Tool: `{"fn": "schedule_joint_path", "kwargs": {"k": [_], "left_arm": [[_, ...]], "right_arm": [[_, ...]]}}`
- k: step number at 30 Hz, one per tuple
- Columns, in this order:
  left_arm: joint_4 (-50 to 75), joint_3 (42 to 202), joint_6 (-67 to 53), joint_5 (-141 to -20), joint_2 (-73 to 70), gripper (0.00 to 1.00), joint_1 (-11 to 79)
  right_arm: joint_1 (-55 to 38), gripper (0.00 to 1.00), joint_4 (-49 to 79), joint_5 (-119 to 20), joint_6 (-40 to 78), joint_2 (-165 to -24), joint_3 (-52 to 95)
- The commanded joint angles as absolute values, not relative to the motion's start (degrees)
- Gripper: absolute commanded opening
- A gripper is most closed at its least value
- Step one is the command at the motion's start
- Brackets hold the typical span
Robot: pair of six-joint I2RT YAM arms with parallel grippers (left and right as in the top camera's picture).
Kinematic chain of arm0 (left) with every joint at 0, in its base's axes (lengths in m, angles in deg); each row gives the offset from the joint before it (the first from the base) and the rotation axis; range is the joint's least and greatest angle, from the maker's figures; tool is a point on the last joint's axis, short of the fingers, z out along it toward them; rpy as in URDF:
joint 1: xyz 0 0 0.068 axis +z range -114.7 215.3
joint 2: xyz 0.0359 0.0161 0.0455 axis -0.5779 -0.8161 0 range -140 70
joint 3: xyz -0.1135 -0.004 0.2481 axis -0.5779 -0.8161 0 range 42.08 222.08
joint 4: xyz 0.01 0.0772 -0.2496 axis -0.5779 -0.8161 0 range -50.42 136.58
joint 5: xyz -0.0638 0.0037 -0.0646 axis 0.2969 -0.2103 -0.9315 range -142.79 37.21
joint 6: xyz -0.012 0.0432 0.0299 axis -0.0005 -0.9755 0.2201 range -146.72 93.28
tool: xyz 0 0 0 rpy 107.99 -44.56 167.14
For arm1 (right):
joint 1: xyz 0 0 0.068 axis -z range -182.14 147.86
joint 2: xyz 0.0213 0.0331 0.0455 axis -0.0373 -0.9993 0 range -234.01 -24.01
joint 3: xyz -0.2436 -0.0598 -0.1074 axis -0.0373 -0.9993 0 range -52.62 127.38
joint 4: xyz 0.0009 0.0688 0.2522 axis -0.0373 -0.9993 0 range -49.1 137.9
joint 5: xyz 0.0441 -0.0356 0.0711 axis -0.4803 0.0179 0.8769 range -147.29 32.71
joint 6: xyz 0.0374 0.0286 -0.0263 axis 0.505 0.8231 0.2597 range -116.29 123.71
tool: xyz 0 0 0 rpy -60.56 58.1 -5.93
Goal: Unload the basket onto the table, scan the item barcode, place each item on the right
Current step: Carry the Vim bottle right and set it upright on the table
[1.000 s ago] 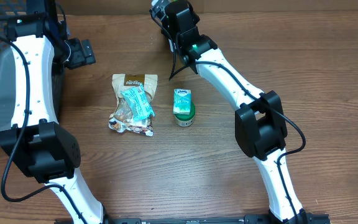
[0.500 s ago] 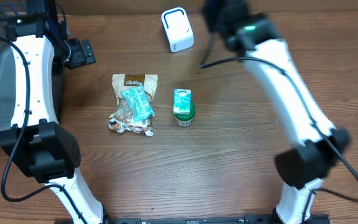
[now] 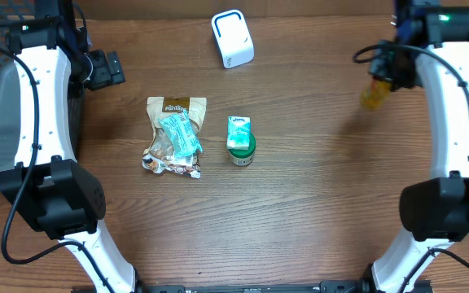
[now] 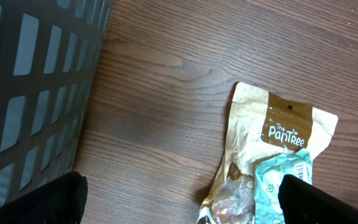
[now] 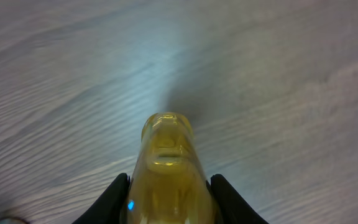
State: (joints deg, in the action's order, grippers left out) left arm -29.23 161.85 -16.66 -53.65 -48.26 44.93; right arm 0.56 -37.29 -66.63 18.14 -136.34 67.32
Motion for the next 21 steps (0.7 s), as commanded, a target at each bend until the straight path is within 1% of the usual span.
{"fn": "schedule_joint_path", "kwargs": {"k": [1,6,13,19,21], "left_arm": [[-29.25,163.27,-17.75,-53.89,-48.28,1.00,45.00],[-29.25,163.27,-17.75,-53.89,-48.28,1.00,45.00],[-29.27,163.27,-17.75,-53.89,-48.28,1.00,45.00],[-29.25,163.27,-17.75,-53.89,-48.28,1.00,45.00],[-29.27,163.27,-17.75,-53.89,-48.28,0.99,45.00]], "right_arm": [[3.36,0.08,-36.65,-63.81,20.22,-135.73,63.08],[5.41,0.09,-32.92,-63.83,20.15,-135.73,55.35],[5.57,0.11,-24.92,-65.41,19.93,-135.73,46.17],[5.55,0.13,-23.30,-67.72,19.78,-135.88,44.07],[5.55,0.15,-23.32,-67.70,19.78,-135.88,44.07]]}}
